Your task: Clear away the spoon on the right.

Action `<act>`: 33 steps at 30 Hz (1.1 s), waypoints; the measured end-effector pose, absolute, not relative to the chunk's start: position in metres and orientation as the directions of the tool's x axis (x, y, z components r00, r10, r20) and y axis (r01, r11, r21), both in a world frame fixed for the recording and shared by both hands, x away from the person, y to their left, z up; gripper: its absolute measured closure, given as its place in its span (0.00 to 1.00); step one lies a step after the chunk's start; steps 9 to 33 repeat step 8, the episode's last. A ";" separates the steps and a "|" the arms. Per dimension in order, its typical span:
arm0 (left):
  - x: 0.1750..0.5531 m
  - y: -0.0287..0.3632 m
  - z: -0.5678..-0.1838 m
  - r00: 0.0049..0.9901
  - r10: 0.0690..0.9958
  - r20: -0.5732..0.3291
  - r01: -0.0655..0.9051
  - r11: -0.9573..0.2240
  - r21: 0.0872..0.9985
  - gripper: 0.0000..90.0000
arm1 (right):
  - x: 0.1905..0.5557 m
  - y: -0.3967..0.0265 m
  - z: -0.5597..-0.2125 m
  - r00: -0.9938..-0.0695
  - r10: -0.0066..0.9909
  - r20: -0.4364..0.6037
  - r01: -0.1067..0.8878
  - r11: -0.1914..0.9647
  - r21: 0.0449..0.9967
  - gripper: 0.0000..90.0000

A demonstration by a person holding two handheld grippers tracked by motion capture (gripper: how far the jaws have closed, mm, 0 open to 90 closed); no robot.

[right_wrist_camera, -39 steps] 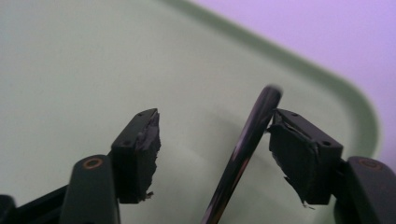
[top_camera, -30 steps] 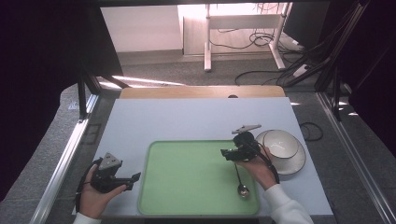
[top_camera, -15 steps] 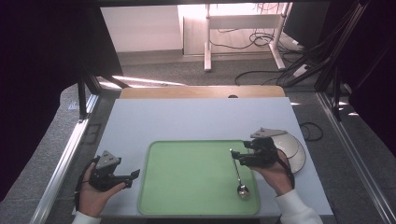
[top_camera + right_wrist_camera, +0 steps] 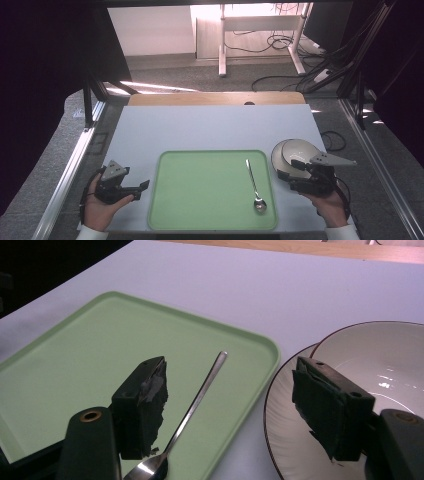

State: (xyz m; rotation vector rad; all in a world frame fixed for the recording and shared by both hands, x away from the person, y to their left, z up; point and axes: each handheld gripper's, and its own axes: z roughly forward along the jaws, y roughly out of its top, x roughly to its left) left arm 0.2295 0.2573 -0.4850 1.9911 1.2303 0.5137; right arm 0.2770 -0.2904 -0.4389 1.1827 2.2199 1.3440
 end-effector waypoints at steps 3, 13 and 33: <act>0.231 0.257 -0.485 0.464 0.885 -0.035 0.594 -0.281 0.754 0.16 | 0.276 -0.287 -0.438 -0.637 0.757 0.143 0.478 0.243 0.844 0.33; 0.234 0.259 -0.486 0.451 0.892 -0.030 0.595 -0.276 0.755 0.16 | 0.274 -0.285 -0.437 -0.654 0.745 0.130 0.452 0.248 0.857 0.33; 0.234 0.259 -0.486 0.451 0.892 -0.030 0.595 -0.276 0.755 0.16 | 0.274 -0.285 -0.437 -0.654 0.745 0.130 0.452 0.248 0.857 0.33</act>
